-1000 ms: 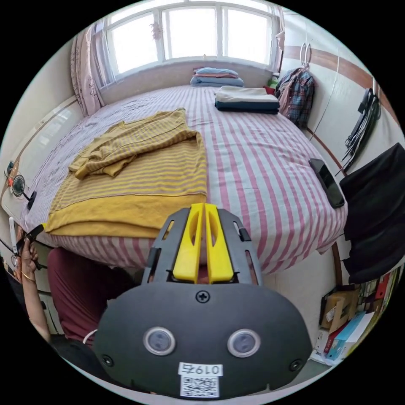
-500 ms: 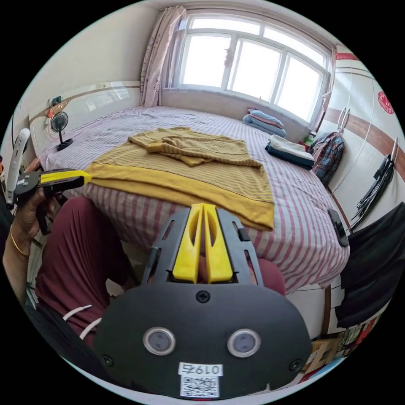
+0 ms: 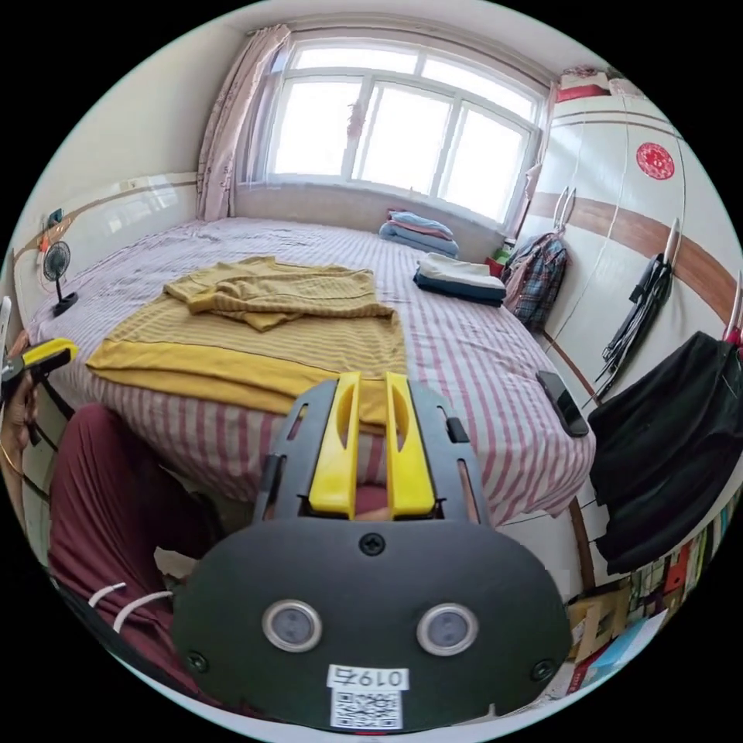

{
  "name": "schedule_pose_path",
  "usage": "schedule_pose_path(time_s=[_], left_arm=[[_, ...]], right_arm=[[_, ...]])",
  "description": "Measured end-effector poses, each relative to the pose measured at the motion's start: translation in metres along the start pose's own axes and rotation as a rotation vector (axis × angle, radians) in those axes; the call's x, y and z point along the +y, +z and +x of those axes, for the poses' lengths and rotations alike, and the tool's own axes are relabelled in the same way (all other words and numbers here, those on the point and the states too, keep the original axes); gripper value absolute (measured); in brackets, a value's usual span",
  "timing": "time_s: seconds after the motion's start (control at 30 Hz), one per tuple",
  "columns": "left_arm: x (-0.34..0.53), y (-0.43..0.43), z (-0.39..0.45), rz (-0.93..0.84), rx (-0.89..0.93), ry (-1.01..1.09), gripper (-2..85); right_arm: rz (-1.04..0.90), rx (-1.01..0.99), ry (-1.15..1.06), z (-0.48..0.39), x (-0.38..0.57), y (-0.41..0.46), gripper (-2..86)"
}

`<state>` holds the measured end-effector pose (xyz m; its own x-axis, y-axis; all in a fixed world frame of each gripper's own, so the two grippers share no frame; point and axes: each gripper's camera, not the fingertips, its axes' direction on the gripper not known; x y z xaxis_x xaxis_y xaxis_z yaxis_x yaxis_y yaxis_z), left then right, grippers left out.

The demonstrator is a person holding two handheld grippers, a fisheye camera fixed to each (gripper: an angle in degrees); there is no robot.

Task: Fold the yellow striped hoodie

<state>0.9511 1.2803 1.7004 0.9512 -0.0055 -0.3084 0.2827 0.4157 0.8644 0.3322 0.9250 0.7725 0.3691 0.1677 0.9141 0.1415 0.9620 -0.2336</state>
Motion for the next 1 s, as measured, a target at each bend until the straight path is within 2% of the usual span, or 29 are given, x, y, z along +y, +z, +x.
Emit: schedule_pose_path(time_s=[0.17, 0.27, 0.43, 0.53, 0.7, 0.8, 0.87, 1.0], left_arm=[[0.01, 0.009, 0.015, 0.039, 0.134, 0.167, 8.1], [0.02, 0.018, 0.028, 0.006, 0.146, 0.282, 8.1], [0.033, 0.03, 0.037, 0.002, 0.112, 0.374, 7.2], [0.038, 0.038, 0.044, -0.007, 0.05, 0.422, 6.1], [0.046, 0.045, 0.066, -0.007, -0.026, 0.486, 6.6], [0.051, 0.046, 0.075, 0.005, -0.052, 0.508, 7.4], [0.055, 0.044, 0.078, 0.013, -0.041, 0.529, 8.1], [0.066, 0.035, 0.09, 0.064, -0.046, 0.631, 9.2]], right_arm=[[0.024, -0.031, -0.272, -0.046, 0.011, 0.014, 17.1], [-0.018, -0.073, -0.381, -0.067, 0.027, 0.026, 17.5], [0.044, -0.012, -0.442, -0.078, 0.046, 0.026, 8.7], [-0.022, -0.044, -0.418, -0.078, 0.047, 0.037, 1.4], [-0.035, 0.012, -0.439, -0.091, 0.053, 0.049, -0.4], [-0.02, 0.066, -0.539, -0.109, 0.064, 0.052, 1.3], [0.005, 0.151, -0.679, -0.129, 0.079, 0.052, 8.0], [-0.005, 0.199, -0.865, -0.154, 0.099, 0.055, 12.6]])
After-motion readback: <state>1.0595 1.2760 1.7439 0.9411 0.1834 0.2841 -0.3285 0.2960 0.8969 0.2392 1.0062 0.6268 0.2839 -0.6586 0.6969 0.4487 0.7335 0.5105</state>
